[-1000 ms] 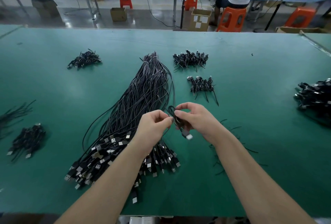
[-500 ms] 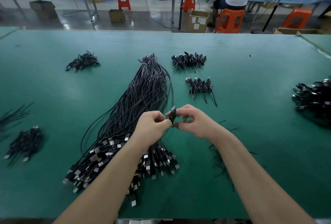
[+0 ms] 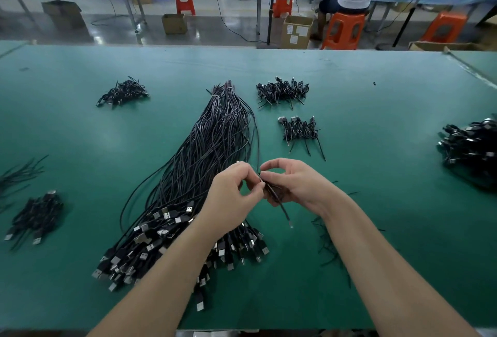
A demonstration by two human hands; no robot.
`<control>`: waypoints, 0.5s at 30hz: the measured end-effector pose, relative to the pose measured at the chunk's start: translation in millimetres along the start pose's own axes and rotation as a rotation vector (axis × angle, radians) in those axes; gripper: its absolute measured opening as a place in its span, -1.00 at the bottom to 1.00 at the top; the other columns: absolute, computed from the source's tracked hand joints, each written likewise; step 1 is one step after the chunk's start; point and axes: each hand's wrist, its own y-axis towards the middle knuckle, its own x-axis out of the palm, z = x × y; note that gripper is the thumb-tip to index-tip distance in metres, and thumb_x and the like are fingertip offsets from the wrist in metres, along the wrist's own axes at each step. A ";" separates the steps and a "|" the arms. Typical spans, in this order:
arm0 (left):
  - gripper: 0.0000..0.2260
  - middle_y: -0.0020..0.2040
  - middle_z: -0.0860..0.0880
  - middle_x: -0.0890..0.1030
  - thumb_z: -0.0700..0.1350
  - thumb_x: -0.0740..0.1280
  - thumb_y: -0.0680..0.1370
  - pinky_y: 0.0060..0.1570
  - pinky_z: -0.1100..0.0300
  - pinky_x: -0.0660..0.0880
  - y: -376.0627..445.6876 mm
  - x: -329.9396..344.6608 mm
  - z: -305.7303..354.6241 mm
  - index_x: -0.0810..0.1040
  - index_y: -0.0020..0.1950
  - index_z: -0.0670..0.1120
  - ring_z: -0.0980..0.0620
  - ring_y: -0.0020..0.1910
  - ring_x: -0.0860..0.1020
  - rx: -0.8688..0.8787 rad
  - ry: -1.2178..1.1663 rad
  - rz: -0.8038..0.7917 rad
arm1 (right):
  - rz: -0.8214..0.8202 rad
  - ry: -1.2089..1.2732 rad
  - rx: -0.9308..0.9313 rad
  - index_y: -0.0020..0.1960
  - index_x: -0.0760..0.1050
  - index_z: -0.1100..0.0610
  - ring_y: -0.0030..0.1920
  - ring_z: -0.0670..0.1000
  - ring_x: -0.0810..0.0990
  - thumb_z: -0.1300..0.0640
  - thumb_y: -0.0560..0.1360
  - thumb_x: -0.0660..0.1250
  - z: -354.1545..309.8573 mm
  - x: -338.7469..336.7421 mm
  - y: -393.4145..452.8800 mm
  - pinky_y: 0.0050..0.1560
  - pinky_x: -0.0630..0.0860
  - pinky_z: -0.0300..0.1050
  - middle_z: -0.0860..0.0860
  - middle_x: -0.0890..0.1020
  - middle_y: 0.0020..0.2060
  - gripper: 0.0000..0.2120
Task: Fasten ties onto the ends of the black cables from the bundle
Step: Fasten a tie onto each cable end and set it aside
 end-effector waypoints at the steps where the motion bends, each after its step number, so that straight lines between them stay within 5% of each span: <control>1: -0.78 -0.28 0.12 0.49 -0.29 0.44 0.50 -0.25 0.37 0.33 -1.2 1.3 0.9 0.48 -0.25 -0.05 0.16 -0.30 0.43 0.070 0.064 0.015 | -0.012 -0.011 0.008 0.23 0.45 0.23 -0.36 0.03 0.65 0.18 0.59 0.38 0.5 -1.1 0.2 -0.36 0.57 -0.13 0.16 0.68 -0.30 -0.74; 8: -0.83 -0.21 0.05 0.49 -0.26 0.43 0.50 -0.16 0.32 0.39 -0.2 2.7 -3.3 0.49 -0.23 -0.12 0.12 -0.20 0.47 0.135 0.180 0.087 | -0.016 0.038 -0.049 0.10 0.55 0.21 -0.38 0.03 0.62 0.23 0.66 0.25 12.1 -1.5 3.8 -0.36 0.57 -0.14 0.12 0.64 -0.34 -0.89; 11: -0.84 -0.29 0.05 0.54 -0.17 0.43 0.54 -0.28 0.31 0.38 5.9 -1.5 -6.8 0.55 -0.24 -0.07 0.15 -0.34 0.44 -0.191 -0.046 0.110 | -0.015 -0.039 -0.158 0.12 0.62 0.12 -0.20 -0.02 0.59 0.28 0.63 0.27 14.8 -2.7 1.9 -0.14 0.61 -0.13 0.11 0.64 -0.15 -0.82; 15: -0.73 -0.34 -0.01 0.57 -0.23 0.35 0.58 -0.22 0.17 0.39 7.3 3.7 -8.3 0.63 -0.32 -0.05 0.06 -0.29 0.50 -0.620 -0.668 0.049 | 0.101 -0.430 -0.298 0.11 0.66 -0.01 -0.11 -0.13 0.50 0.09 0.49 0.50 15.6 0.3 3.0 0.01 0.51 -0.16 -0.07 0.63 0.07 -0.80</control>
